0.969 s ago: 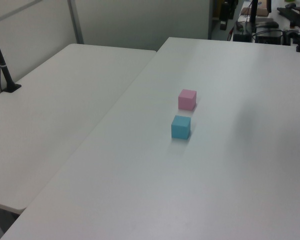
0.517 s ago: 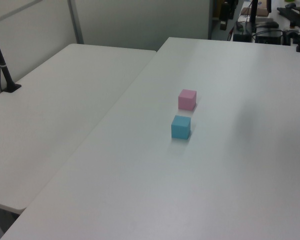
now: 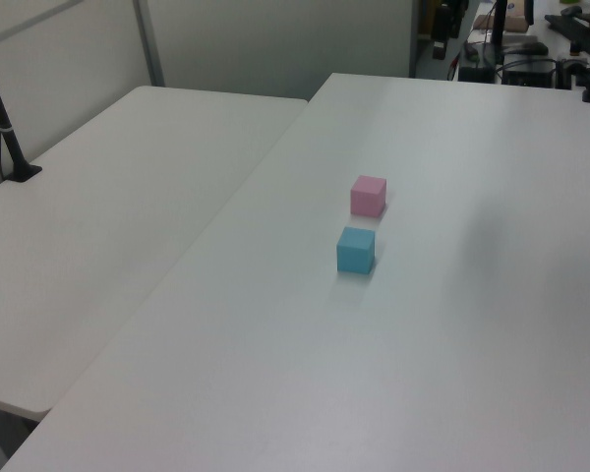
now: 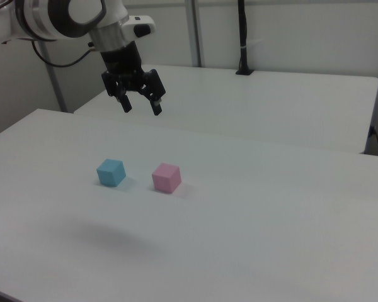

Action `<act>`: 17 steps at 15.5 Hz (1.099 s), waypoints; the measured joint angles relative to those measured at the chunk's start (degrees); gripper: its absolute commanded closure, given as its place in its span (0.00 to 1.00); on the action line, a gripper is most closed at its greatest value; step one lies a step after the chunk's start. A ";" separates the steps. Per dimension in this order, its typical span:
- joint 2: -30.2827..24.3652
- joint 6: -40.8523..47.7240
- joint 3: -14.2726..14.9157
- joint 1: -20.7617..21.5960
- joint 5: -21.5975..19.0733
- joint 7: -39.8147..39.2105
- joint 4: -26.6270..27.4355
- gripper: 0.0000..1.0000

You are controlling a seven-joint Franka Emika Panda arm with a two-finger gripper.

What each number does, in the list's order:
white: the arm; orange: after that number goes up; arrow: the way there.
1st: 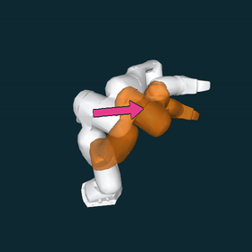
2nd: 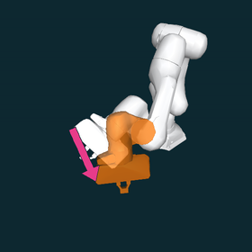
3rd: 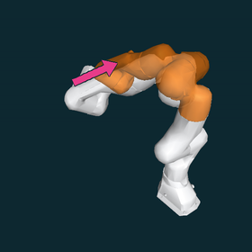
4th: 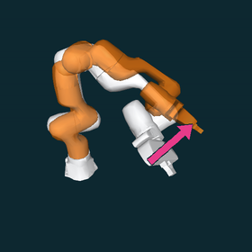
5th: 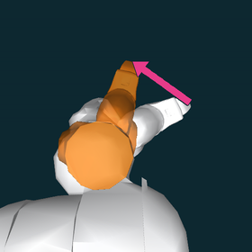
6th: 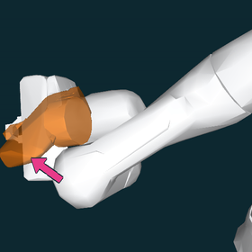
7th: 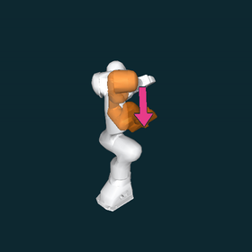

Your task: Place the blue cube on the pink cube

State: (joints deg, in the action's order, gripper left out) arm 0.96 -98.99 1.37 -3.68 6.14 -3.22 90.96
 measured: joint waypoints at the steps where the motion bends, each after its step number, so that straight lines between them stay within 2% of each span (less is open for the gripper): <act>1: 0.00 0.00 0.00 0.00 0.00 0.00 0.00 0.00; 10: 0.00 0.00 0.02 -0.02 -1.85 -0.34 0.00 0.00; 17: -0.11 6.47 -0.02 0.03 -2.31 -16.50 2.13 0.00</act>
State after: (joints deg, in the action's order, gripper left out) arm 0.84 -92.53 1.34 -3.65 3.83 -19.72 93.09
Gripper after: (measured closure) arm 0.000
